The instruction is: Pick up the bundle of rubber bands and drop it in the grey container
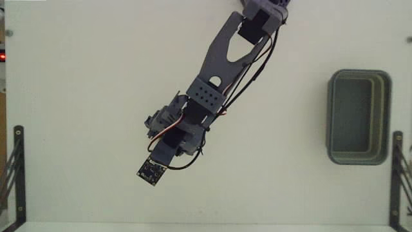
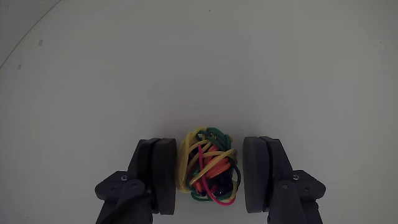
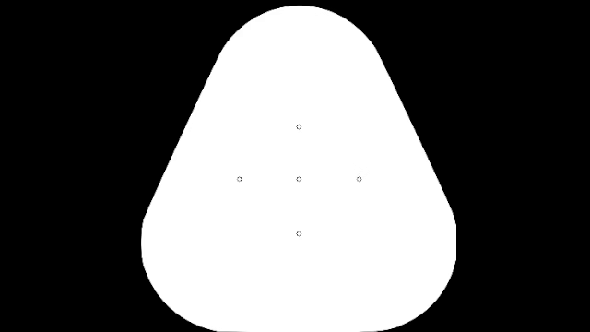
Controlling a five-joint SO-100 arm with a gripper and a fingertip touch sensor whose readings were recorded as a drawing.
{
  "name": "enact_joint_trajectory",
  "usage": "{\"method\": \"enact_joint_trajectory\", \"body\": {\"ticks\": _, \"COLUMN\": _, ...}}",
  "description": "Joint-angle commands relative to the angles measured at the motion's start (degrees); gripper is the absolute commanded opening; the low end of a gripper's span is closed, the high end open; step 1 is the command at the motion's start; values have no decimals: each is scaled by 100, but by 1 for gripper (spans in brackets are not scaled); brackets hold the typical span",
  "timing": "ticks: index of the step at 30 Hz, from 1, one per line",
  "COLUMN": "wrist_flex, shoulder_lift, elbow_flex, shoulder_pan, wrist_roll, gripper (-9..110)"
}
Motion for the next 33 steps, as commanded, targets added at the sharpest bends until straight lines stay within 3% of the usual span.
{"method": "enact_joint_trajectory", "body": {"ticks": 1, "wrist_flex": -12, "shoulder_lift": 224, "elbow_flex": -37, "shoulder_pan": 42, "wrist_roll": 26, "gripper": 63}}
{"method": "enact_joint_trajectory", "body": {"ticks": 33, "wrist_flex": -12, "shoulder_lift": 224, "elbow_flex": -37, "shoulder_pan": 42, "wrist_roll": 26, "gripper": 55}}
